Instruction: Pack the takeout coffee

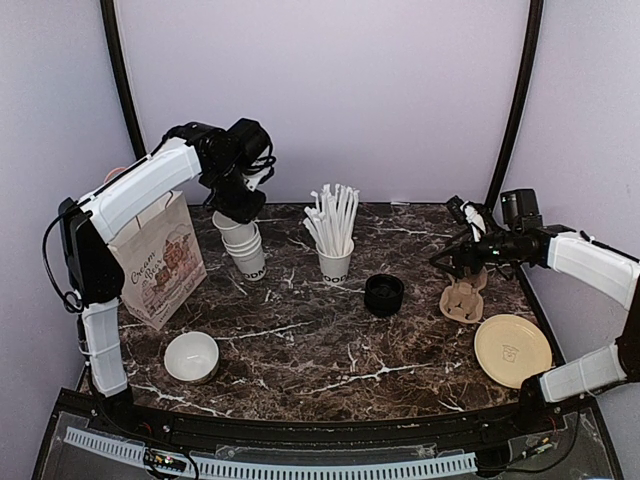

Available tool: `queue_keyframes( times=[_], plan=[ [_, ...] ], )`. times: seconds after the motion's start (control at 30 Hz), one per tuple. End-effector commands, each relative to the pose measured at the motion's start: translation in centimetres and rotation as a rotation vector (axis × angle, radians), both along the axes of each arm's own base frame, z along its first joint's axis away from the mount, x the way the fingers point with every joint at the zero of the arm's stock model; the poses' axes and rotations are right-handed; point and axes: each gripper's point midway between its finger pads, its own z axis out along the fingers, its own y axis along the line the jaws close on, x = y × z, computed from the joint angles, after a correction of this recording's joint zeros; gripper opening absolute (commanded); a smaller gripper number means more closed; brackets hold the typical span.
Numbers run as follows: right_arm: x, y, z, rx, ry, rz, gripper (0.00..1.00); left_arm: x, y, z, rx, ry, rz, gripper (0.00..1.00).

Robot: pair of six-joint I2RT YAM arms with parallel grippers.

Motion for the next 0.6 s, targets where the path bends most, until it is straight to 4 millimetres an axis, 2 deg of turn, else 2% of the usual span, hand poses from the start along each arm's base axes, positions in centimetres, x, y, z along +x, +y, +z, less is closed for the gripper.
queue_keyframes(
  times=[0.0, 0.13, 0.33, 0.37, 0.4, 0.43, 0.5, 0.53, 0.57],
  plan=[
    [-0.2, 0.4, -0.1, 0.01, -0.006, 0.018, 0.87, -0.3, 1.4, 0.7, 0.079, -0.011, 0.013, 0.0],
    [-0.3, 0.3, -0.1, 0.009, -0.006, 0.019, 0.87, -0.5, 0.7, 2.9, 0.071, -0.078, 0.005, 0.0],
    [-0.3, 0.2, -0.2, -0.004, -0.008, 0.022, 0.87, -2.2, -1.0, 9.1, -0.005, -0.232, -0.066, 0.0],
    [-0.2, 0.2, -0.1, -0.011, -0.011, 0.02, 0.87, -3.2, -2.2, 10.2, -0.02, -0.263, -0.109, 0.0],
    [-0.2, 0.1, 0.0, -0.019, -0.013, 0.018, 0.87, -4.5, -3.5, 10.1, 0.025, -0.282, -0.189, 0.0],
    [-0.1, 0.0, 0.0, -0.029, -0.014, 0.02, 0.87, -5.3, -4.0, 11.0, 0.029, -0.313, -0.223, 0.0],
    [-0.1, -0.2, 0.1, -0.054, -0.019, 0.022, 0.87, -8.2, -6.4, 10.6, 0.041, -0.299, -0.385, 0.0],
    [0.0, -0.4, 0.2, -0.065, -0.021, 0.02, 0.87, -9.9, -7.7, 9.7, 0.044, -0.275, -0.449, 0.0],
    [0.0, -0.5, 0.4, -0.076, -0.023, 0.019, 0.87, -11.1, -8.2, 9.9, 0.019, -0.273, -0.487, 0.0]
  ],
)
